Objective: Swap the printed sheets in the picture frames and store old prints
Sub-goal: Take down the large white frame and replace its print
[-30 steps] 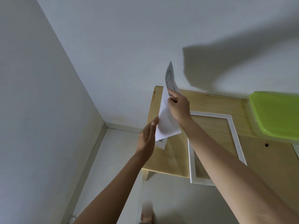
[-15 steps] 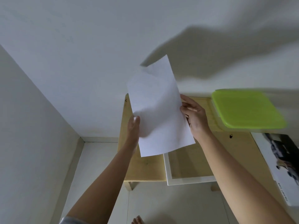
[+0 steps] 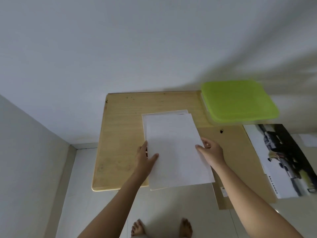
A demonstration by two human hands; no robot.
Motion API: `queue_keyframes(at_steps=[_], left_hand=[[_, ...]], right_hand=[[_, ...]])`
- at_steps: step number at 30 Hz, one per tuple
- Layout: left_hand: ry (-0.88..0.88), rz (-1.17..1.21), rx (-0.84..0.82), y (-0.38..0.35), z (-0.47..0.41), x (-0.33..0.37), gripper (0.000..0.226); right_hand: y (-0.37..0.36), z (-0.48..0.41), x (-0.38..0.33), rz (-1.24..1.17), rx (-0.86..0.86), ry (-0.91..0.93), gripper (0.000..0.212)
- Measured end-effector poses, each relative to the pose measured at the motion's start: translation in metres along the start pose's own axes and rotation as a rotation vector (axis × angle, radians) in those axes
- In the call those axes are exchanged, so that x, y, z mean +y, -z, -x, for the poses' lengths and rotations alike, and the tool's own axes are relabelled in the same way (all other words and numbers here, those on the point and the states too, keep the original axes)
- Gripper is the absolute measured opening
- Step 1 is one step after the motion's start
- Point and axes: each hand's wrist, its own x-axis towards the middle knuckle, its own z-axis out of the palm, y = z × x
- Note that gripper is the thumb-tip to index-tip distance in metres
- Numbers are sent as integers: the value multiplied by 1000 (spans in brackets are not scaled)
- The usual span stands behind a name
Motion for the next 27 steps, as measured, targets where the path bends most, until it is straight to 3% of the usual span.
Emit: queue_keyframes(at_steps=[7, 11, 17, 27], left_hand=[[35, -143, 135, -29, 19, -4, 62], [48, -207, 247, -35, 20, -7, 58], [95, -177, 283, -37, 21, -14, 46], [45, -175, 317, -18, 4, -17, 30]], right_hand=[[6, -17, 22, 260, -135, 48, 32], [3, -19, 23, 626, -86, 200, 39], [-29, -5, 31, 714, -361, 531, 56], [-61, -3, 26, 793, -352, 492, 60]])
